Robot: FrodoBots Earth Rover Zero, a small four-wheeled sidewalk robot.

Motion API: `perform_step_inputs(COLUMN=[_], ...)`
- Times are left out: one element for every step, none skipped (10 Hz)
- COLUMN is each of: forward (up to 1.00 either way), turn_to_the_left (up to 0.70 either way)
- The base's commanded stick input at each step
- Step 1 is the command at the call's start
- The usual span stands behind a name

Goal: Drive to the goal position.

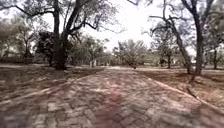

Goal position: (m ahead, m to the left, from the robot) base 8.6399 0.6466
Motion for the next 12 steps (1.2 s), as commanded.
perform_step_inputs(forward=[0.70,0.70,0.70,0.70,0.70,0.70,0.70,0.70,0.70,0.70,0.70,0.70], turn_to_the_left=[0.00,0.00,0.00,0.00,0.00,0.00,0.00,0.00,-0.12,-0.27,0.00,0.00])
